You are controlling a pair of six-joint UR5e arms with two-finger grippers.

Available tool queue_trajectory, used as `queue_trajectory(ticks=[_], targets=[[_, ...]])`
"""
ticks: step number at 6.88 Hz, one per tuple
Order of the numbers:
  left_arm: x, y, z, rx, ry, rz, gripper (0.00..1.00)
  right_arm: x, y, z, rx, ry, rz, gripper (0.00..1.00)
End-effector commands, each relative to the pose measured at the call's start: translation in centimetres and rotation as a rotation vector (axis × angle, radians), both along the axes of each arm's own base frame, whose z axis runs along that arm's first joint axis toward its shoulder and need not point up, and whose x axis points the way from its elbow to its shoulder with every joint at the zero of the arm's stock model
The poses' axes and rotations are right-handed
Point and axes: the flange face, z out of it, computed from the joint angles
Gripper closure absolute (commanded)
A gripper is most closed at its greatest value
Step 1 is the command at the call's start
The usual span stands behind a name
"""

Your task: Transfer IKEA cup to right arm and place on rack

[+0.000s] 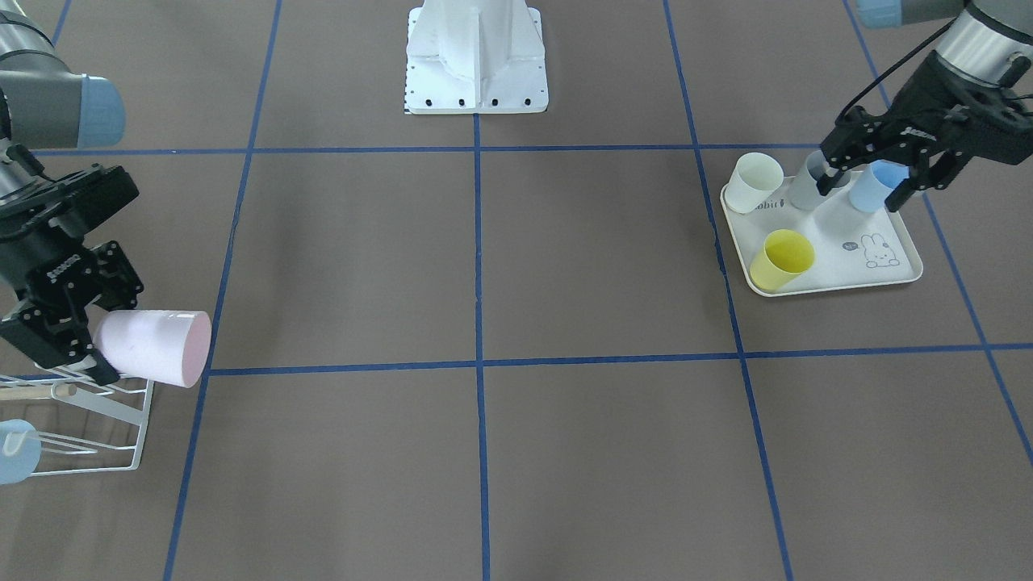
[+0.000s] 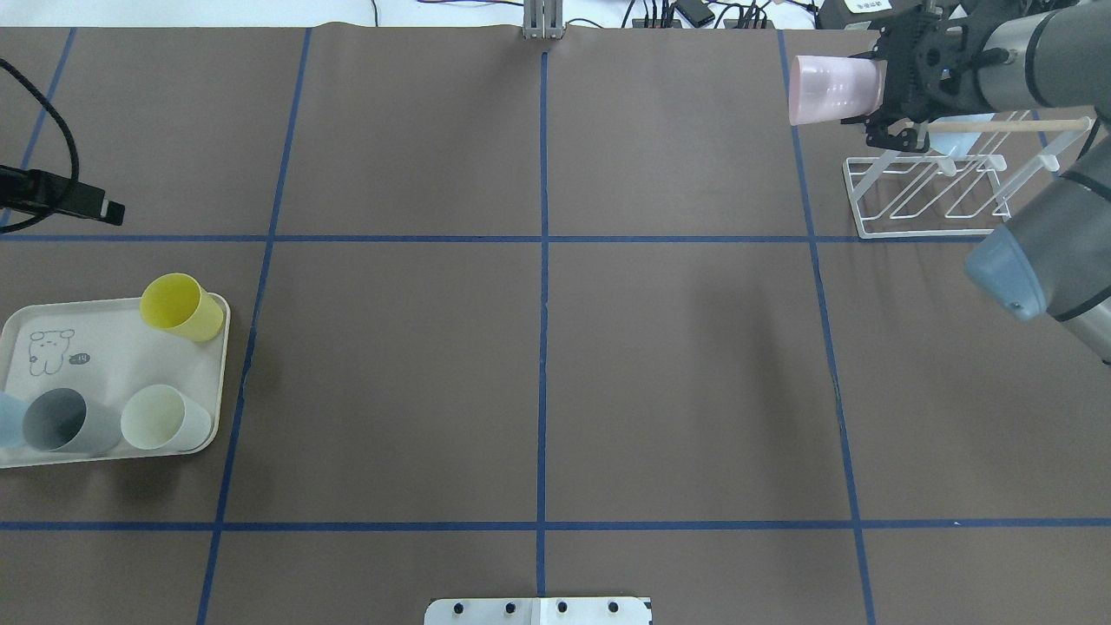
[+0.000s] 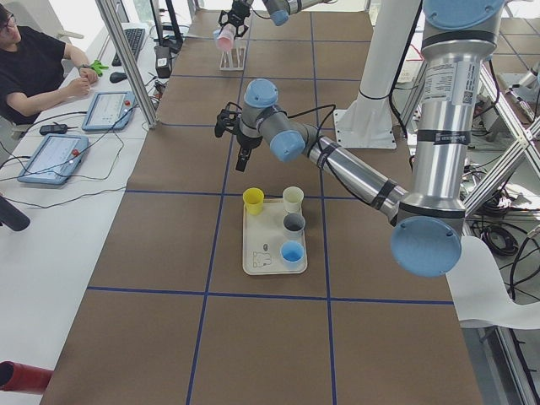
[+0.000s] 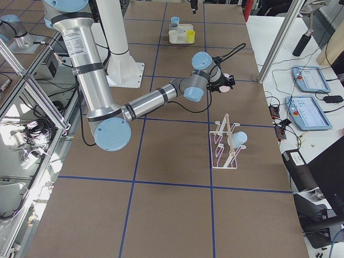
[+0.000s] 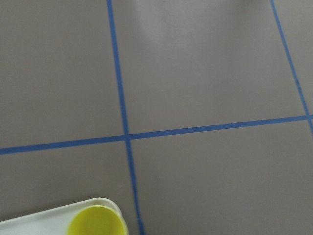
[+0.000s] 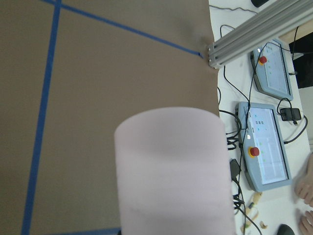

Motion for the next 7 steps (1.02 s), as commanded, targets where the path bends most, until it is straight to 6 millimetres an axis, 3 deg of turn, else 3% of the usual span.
queue_trajectory(ticks=[1,2,3,5,6,7], targets=[[-1.6,0.3,1.6,0.012,-0.022,0.013,0.00,6.5,-3.8,-0.5,0.147,0.320,-0.010,1.00],[-1.4,0.5,1.5,0.002,-0.001,0.034,0.00,7.4,-5.2,-1.6,0.292,0.557,-0.057,1.00],[-1.4,0.6,1.4,0.000,0.001,0.033,0.00,7.0,-5.8,-2.1,0.355,0.702,-0.106,1.00],[-1.3,0.5,1.5,-0.005,0.002,0.032,0.00,5.1,-6.0,-1.0,0.402,0.926,-0.176,1.00],[-1.4,0.5,1.6,-0.007,0.002,0.032,0.00,5.2,-6.0,-0.1,0.416,1.011,-0.188,1.00],[-1.2,0.4,1.8,-0.011,0.000,0.033,0.00,4.4,-5.9,0.8,0.409,1.019,-0.203,1.00]])
